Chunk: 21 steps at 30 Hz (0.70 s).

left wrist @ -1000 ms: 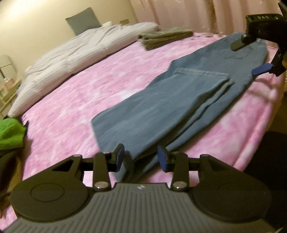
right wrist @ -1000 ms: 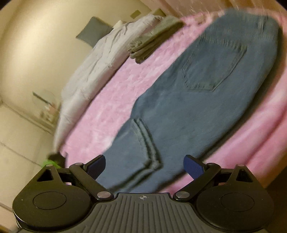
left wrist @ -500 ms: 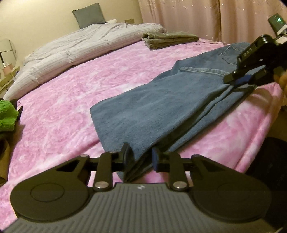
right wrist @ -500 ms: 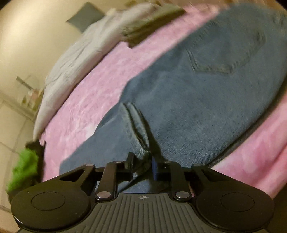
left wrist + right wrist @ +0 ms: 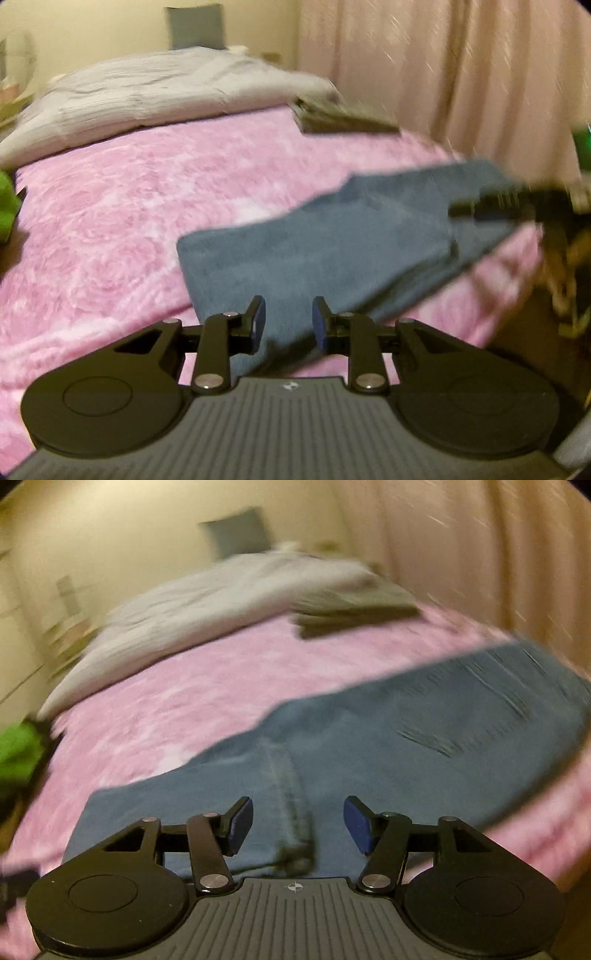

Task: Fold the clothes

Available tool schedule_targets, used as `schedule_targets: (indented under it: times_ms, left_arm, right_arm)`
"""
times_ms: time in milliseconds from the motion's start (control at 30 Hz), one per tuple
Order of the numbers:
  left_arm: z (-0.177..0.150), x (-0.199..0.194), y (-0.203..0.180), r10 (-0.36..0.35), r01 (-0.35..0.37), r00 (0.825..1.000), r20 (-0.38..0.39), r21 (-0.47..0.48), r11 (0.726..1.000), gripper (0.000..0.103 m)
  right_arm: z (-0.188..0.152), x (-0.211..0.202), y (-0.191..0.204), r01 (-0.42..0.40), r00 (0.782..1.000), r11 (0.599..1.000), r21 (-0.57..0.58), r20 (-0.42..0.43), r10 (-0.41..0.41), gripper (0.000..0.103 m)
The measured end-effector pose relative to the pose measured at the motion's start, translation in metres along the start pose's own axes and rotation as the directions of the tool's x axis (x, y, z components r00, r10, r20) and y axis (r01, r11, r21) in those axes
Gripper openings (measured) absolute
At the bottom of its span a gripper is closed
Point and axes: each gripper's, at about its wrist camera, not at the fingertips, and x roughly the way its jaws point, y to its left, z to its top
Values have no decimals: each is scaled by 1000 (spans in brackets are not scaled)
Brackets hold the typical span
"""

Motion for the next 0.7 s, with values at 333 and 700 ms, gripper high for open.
schedule_targets:
  times_ms: [333,700]
  left_arm:
    - [-8,50,-23,187,-195,967,-171,-30,980,25]
    - [-3,22,-53,330,-352,907,-261,-41,935,42]
  right_arm:
    - [-32,34,31,26,989,961,-274,-132,-64,57]
    - [-20,-15,17,58,984,983,-176,-156,-86,91]
